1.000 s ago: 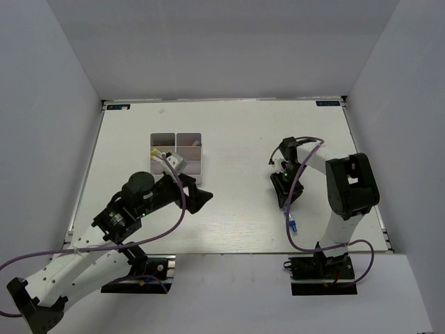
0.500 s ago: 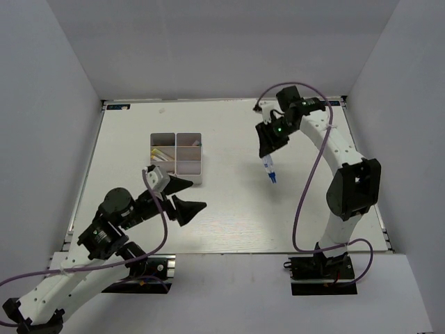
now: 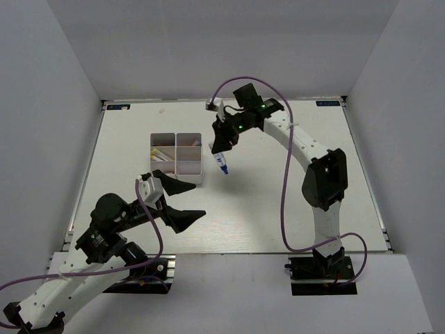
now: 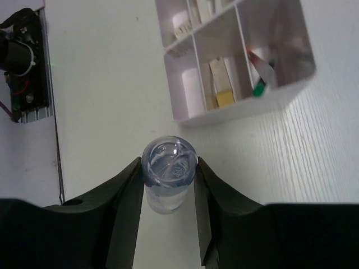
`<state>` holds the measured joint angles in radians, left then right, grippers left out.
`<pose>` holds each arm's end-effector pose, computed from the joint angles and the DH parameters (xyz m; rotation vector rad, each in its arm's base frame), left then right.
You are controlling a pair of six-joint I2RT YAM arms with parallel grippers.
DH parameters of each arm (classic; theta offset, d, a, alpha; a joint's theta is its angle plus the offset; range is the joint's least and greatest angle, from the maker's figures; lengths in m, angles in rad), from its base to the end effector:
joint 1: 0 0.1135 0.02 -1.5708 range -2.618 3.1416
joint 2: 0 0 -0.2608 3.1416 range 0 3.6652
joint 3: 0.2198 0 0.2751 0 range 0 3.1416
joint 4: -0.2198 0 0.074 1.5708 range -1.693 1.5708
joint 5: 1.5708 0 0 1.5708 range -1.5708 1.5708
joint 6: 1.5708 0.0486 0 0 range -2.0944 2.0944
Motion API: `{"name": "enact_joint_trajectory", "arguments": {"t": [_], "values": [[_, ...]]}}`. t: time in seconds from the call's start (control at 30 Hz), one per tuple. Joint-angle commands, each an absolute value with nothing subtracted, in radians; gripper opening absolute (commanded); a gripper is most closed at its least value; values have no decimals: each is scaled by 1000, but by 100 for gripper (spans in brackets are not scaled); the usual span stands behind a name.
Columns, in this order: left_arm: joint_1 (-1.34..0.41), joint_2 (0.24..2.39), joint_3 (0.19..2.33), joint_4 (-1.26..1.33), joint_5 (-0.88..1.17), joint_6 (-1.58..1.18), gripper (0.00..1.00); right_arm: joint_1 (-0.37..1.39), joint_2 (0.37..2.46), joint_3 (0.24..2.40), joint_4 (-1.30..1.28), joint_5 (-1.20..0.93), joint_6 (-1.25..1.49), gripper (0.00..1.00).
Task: Sort the stationery into containers
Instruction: Place the stationery in the storage box.
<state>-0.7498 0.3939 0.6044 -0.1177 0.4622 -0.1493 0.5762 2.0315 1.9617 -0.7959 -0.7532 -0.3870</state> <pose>0.0922 -0.1155 0.3392 0.8310 1.3464 -1.0552 0.3835 0.2888 0.3049 -1.3807 1.9093 0.9990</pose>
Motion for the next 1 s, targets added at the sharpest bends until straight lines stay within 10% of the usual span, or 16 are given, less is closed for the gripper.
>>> {"name": "enact_joint_trajectory", "arguments": {"t": [0.0,0.97], "values": [[-744,397,598,-98,489,-135,93,632,2025,2005,-623,-857,-417,0],[-744,407,598,-109,499,-126,93,778,2250,2154,-416,-658,-419,0]]}}
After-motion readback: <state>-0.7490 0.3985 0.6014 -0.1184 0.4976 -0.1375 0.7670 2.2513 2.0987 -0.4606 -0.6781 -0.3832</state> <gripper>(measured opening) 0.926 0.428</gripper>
